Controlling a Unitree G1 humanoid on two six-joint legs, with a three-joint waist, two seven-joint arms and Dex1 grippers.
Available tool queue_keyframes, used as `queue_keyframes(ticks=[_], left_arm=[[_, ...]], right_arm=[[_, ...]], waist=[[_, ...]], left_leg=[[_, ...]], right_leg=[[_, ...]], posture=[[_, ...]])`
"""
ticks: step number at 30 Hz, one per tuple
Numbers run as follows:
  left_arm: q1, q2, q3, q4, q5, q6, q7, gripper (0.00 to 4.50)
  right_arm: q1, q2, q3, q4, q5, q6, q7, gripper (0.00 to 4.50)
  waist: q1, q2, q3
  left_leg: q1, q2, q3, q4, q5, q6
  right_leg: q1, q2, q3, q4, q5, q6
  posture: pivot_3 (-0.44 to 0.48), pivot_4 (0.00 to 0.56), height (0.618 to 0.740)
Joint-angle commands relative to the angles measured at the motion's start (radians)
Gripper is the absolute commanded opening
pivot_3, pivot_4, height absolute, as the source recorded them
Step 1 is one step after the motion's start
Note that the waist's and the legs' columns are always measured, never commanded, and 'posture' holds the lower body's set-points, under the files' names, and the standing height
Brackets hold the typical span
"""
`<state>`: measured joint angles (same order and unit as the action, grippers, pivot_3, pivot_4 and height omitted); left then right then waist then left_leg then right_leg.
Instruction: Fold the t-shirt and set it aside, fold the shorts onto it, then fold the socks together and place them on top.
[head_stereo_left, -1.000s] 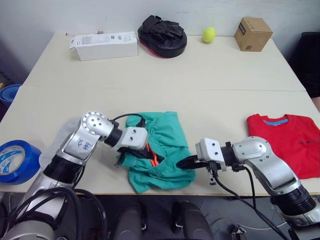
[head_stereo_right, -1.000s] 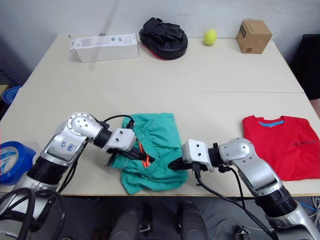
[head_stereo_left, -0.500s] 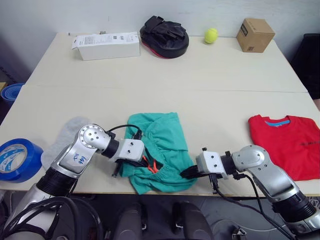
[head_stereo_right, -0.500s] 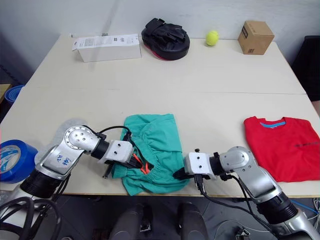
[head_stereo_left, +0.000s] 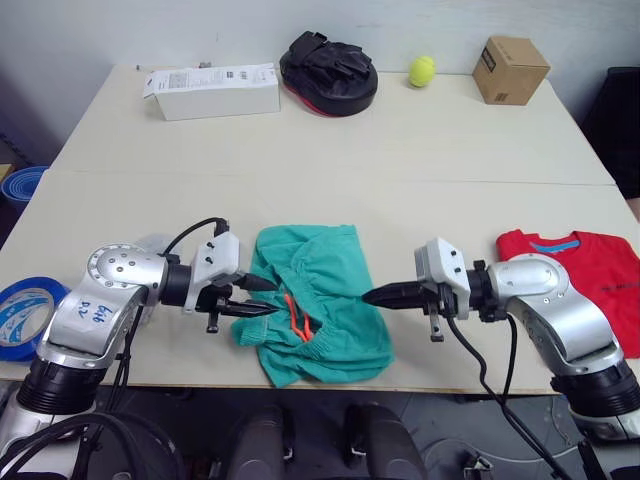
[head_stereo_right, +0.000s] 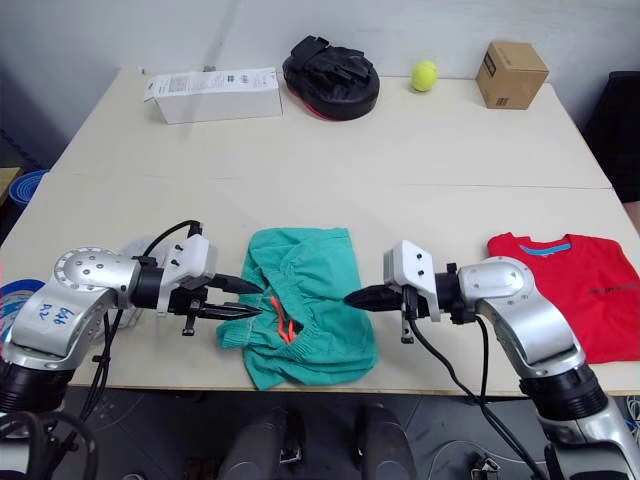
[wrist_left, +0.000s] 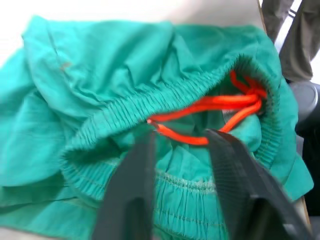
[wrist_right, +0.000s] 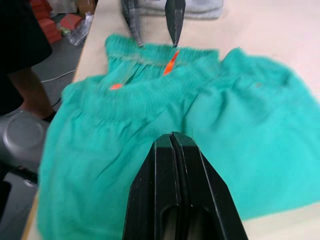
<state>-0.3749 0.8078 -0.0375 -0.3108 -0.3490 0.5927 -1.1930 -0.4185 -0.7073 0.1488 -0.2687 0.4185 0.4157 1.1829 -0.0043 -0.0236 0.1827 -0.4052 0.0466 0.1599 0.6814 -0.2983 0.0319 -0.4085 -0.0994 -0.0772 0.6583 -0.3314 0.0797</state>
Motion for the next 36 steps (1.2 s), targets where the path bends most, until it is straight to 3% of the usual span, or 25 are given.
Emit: queue_keyframes(ticks=[1,4,6,7,17,19,28,36], left_arm=[[0.001,0.015,0.046,-0.041,-0.038,0.014,0.028,3.12],[0.02,0.016,0.08,-0.061,-0.072,0.044,0.054,4.06],[0.047,0.019,0.102,-0.08,-0.084,0.051,0.073,4.5],[0.063,0.017,0.118,-0.091,-0.092,0.057,0.086,4.5],[0.22,0.054,0.267,-0.166,-0.175,0.115,0.158,4.5],[0.242,0.055,0.297,-0.181,-0.202,0.14,0.177,4.5],[0.288,0.046,0.334,-0.251,-0.258,0.192,0.264,4.5],[0.25,0.046,0.325,-0.291,-0.335,0.212,0.305,4.5]], right_arm=[[-0.017,-0.002,-0.016,0.015,0.007,-0.006,0.004,0.0],[-0.011,-0.028,-0.05,0.009,0.032,0.02,0.012,0.0],[0.005,-0.049,-0.076,0.005,0.046,0.036,0.014,0.36],[0.017,-0.061,-0.09,0.003,0.054,0.044,0.015,0.56],[0.13,-0.148,-0.213,0.022,0.063,0.039,0.012,4.05],[0.142,-0.161,-0.226,0.03,0.059,0.026,0.019,4.48],[0.1,-0.149,-0.203,0.081,0.051,0.015,0.018,4.48],[-0.059,-0.127,-0.097,0.218,0.187,0.394,0.082,4.48]], waist=[[0.001,0.0,0.0],[0.0,0.0,0.0],[0.0,0.0,0.0],[0.0,0.0,0.0],[-0.001,0.0,0.0],[-0.001,0.0,0.0],[-0.002,0.0,0.0],[-0.004,0.0,0.0]], left_leg=[[0.0,0.0,0.0,0.0,0.0,0.0],[0.0,0.0,0.0,0.0,0.0,0.0],[0.0,0.0,0.0,0.0,0.0,0.0],[0.0,0.0,0.0,-0.001,0.0,0.0],[0.0,0.0,0.0,-0.001,-0.001,-0.001],[0.0,0.001,0.0,-0.001,0.0,-0.001],[0.0,0.0,0.0,-0.002,-0.001,-0.001],[0.001,0.001,0.0,-0.002,-0.001,-0.001]], right_leg=[[0.0,0.0,0.0,0.0,0.0,0.0],[0.0,0.0,0.0,0.0,0.0,0.0],[0.0,0.0,0.0,0.0,0.0,0.0],[0.0,0.0,0.0,0.0,0.0,0.0],[0.0,0.0,0.001,-0.001,0.0,0.0],[0.0,0.0,0.001,-0.001,0.0,0.0],[0.0,-0.001,0.001,-0.002,0.0,0.0],[0.0,-0.001,0.001,-0.002,-0.001,-0.001]], posture=[[0.0,0.15,0.74],[0.0,0.15,0.74],[0.0,0.15,0.74],[0.0,0.15,0.74],[0.0,0.15,0.74],[0.0,0.15,0.74],[0.0,0.15,0.74],[0.0,0.15,0.74]])
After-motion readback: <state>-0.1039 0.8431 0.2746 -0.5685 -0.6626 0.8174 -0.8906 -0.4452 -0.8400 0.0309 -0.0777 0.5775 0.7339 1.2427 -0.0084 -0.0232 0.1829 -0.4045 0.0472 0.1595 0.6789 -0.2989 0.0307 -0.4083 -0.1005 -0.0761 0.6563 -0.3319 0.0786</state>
